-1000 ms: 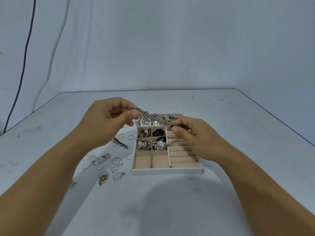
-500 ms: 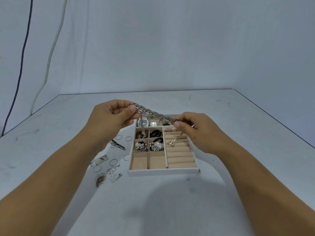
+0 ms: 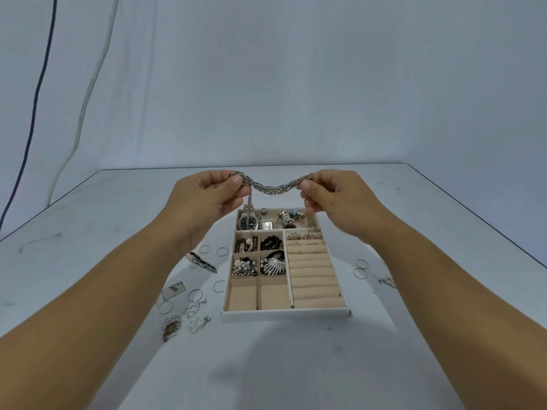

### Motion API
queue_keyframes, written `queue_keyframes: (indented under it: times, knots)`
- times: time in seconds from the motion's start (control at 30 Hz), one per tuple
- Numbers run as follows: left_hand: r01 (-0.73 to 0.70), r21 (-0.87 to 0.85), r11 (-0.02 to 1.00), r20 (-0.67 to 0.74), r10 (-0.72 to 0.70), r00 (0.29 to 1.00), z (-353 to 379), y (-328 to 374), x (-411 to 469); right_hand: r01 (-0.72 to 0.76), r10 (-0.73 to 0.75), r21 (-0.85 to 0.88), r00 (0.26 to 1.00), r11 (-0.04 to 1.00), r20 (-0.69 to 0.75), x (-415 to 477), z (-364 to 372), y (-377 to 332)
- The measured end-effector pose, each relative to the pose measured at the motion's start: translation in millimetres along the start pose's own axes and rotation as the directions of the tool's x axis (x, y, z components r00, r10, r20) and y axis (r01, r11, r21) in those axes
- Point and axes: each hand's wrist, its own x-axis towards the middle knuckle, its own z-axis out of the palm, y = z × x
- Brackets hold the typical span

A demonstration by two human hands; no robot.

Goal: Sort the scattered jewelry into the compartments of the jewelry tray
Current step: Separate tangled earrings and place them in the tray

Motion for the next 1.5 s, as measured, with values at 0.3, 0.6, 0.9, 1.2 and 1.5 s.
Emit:
queue_keyframes:
  times: [0.3,0.6,0.9,1.2,1.5]
  knots:
    - [0.055,-0.003,0.998,-0.007,-0.055,0.998,6,-18,23,-0.037,0.036,-0.028,0.999,0.999,-0.014,20,13,12]
    - [0.08,0.04,0.996,-0.008,-0.079,0.997,-1,-38,29,-0.022,0.009,-0.153,0.996,0.988,-0.087,19,12,32]
    - [-0.195,0.681,0.706,0.048,0.223,0.974,0,-54,24,-0.014,0.011,-0.037,0.995,0.999,-0.098,21,6,31]
    - [-0.373,0.918,0.133,0.301,0.376,0.876,-8,-66,25,-0.04,0.038,-0.017,0.996,0.999,-0.08,21,7,36]
    - [-0.538,0.839,0.079,0.486,0.336,0.807,-11,-64,24,-0.062,0.06,-0.034,0.997,0.997,-0.047,19,15,34]
